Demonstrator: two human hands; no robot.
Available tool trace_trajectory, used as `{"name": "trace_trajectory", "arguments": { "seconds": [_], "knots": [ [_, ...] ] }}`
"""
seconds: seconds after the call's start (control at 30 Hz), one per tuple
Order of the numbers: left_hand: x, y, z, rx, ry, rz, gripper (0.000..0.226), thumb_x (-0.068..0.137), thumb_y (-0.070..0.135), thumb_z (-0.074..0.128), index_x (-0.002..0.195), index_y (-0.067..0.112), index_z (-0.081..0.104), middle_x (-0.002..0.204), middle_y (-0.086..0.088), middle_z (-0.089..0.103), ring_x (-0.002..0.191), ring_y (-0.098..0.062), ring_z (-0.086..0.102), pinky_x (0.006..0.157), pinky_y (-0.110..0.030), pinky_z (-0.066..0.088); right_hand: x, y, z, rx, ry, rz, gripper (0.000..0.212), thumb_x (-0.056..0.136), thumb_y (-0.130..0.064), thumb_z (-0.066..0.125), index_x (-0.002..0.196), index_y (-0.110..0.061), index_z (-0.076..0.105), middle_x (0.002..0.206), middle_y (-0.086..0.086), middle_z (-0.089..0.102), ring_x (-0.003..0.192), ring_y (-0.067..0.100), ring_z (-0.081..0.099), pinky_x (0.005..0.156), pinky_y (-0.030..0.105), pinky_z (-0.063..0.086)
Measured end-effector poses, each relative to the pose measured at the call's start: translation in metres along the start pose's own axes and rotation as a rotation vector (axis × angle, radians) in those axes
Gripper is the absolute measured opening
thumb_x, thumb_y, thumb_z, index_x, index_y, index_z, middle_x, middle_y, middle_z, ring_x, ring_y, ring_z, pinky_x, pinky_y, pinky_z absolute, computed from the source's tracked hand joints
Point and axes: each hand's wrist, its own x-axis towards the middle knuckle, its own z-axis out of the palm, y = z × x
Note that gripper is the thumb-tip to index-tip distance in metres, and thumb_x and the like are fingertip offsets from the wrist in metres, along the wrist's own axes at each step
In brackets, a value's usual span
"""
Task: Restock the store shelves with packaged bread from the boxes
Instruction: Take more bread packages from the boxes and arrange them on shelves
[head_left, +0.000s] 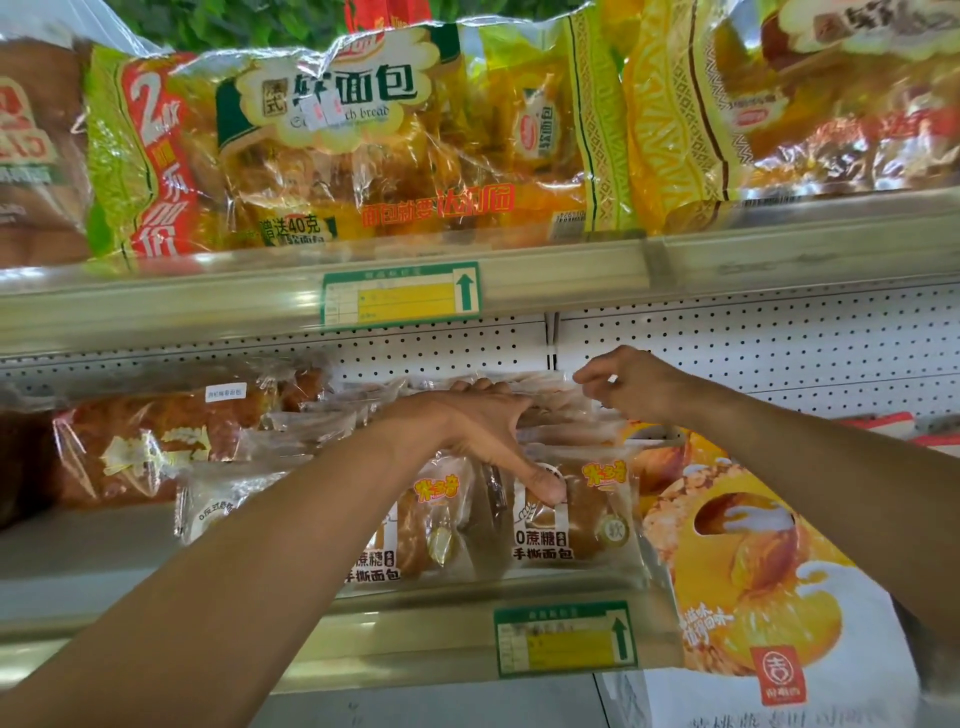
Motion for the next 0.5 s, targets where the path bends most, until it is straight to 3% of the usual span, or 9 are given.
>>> {"name": "trace_trajectory", "arguments": {
  "seconds": [0.13,0.27,0.4,0.47,0.5],
  "knots": [
    [0.001,-0.001,0.000,0.036,0.004,-0.002,0.125,0.066,0.075,0.068,0.158,0.028,-0.001,0.167,-0.002,0.002,0.153,-0.024,0.006,0.123,-0.046,0.008,0.011,-0.007,0.013,-0.076,0.004,0.026,0.025,0.089,0.003,0.055,0.084,-0.012,0.075,0.092,0.008,0.071,0.080,0.021,0.065,0.061,0.020,0.047],
    [0.000,0.002,0.000,0.067,0.012,-0.018,0.126,0.064,0.078,0.067,0.158,0.025,0.002,0.167,-0.002,0.006,0.152,-0.024,0.010,0.122,-0.044,0.009,0.010,-0.006,0.017,-0.083,0.046,0.116,0.023,0.085,0.007,0.060,0.082,-0.010,0.076,0.076,0.004,0.064,0.071,0.018,0.062,0.061,0.022,0.046],
    [-0.002,0.004,-0.002,0.070,0.012,-0.013,0.123,0.068,0.076,0.067,0.158,0.023,0.002,0.166,-0.001,0.006,0.152,-0.023,0.010,0.121,-0.041,0.010,0.011,-0.001,0.017,0.090,0.112,0.179,0.025,0.088,0.006,0.055,0.086,-0.009,0.075,0.090,0.004,0.067,0.085,0.018,0.063,0.071,0.024,0.047],
    [-0.002,0.004,-0.002,0.051,0.003,-0.009,0.123,0.070,0.074,0.067,0.158,0.025,-0.002,0.167,-0.001,0.002,0.153,-0.023,0.006,0.121,-0.040,0.007,0.015,0.004,0.017,0.230,0.171,0.195,0.020,0.094,-0.005,0.057,0.107,-0.008,0.071,0.112,0.004,0.065,0.101,0.020,0.060,0.082,0.026,0.046],
    [-0.002,0.005,-0.002,0.057,0.004,-0.010,0.123,0.069,0.075,0.067,0.158,0.026,-0.002,0.167,-0.001,0.001,0.153,-0.023,0.004,0.121,-0.040,0.006,0.017,0.006,0.018,0.297,0.173,0.227,0.029,0.096,-0.014,0.058,0.123,-0.008,0.064,0.127,0.006,0.060,0.111,0.022,0.058,0.091,0.029,0.046]
  ]
}}
